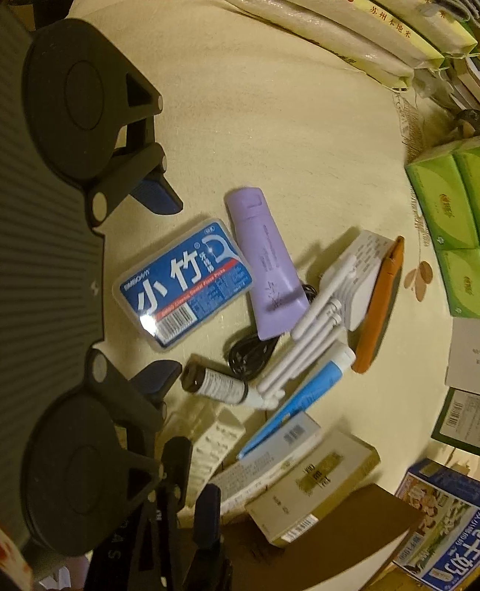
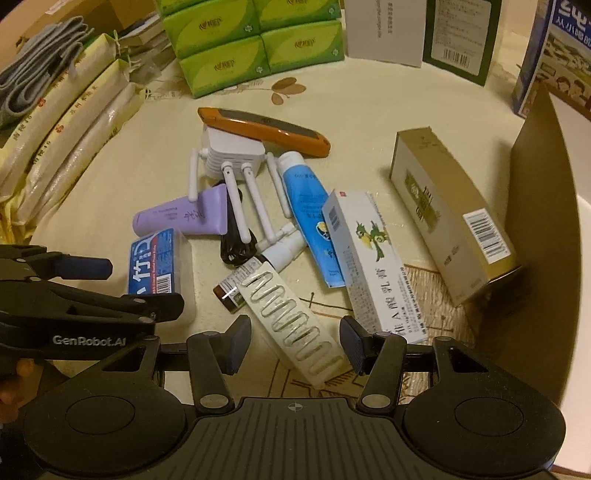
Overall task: Organize rigid objects
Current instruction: 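Grasp the blue toothpick box with the left tool while the right tool grasps the white blister strip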
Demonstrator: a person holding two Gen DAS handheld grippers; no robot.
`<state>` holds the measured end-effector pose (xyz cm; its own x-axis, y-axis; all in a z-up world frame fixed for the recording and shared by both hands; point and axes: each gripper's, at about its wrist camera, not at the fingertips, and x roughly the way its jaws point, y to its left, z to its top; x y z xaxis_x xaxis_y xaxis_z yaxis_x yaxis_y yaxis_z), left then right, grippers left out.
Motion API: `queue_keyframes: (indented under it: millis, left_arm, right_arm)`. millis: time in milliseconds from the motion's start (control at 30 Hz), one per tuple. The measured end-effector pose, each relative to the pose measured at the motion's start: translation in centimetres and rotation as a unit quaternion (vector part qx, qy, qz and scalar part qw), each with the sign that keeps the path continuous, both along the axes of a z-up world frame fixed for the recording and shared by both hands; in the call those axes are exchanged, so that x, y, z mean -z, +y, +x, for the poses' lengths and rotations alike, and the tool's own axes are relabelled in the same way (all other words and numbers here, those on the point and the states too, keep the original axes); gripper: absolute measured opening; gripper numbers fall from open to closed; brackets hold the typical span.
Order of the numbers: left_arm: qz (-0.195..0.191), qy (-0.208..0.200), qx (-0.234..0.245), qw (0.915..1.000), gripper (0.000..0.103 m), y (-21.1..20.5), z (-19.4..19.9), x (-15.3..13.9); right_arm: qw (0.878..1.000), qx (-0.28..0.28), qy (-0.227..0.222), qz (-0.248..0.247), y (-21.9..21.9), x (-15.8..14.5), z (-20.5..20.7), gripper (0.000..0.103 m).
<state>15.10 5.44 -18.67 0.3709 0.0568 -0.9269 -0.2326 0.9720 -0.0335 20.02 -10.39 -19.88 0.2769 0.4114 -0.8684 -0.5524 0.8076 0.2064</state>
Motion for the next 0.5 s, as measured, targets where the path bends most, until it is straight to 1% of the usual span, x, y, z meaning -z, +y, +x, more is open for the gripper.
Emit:
queue_keyframes:
  millis: [133,267,300,333,400,467,500]
  left_arm:
    - [0.010,-0.001,0.004,0.9999,0.080,1.0,-0.6,0.1]
    - [0.031,-0.001,0.002,0.9995,0.078,2.4,-1.3,-0.2]
    - [0.032,0.001,-0.002,0.9995,0.074,2.7,-1.4,-0.3]
    - [0.024,0.002,-0.009,0.9997,0.072,3.1,-1.3,-0.5]
    - [-0.016,-0.004,-0.023,0.9996,0.073,3.5,-0.9,-1.0]
    - [-0.035,-0.007,-0.028,0.9990,0.074,3.2,-0.3,-1.1]
    - [-0.038,-0.006,-0.024,0.9990,0.075,2.7,0.1,-1.0]
  right_arm:
    - [1.000,0.013,0.016,0.008,0.2,0.4,-0.4,0.050]
    - [0.999,0.015,0.027,0.015,0.7,0.6,-1.2,0.050]
    - [0.999,0.016,0.026,0.015,0.8,0.7,-1.3,0.050]
    - [0.999,0.018,0.025,0.014,0.8,0.7,-1.4,0.050]
    - [0.999,0.030,0.025,0.014,0.8,0.7,-1.4,0.050]
    - [0.998,0.042,0.031,0.020,0.5,0.8,-1.1,0.050]
    - [0.998,0.046,0.033,0.021,0.4,0.8,-1.0,0.050]
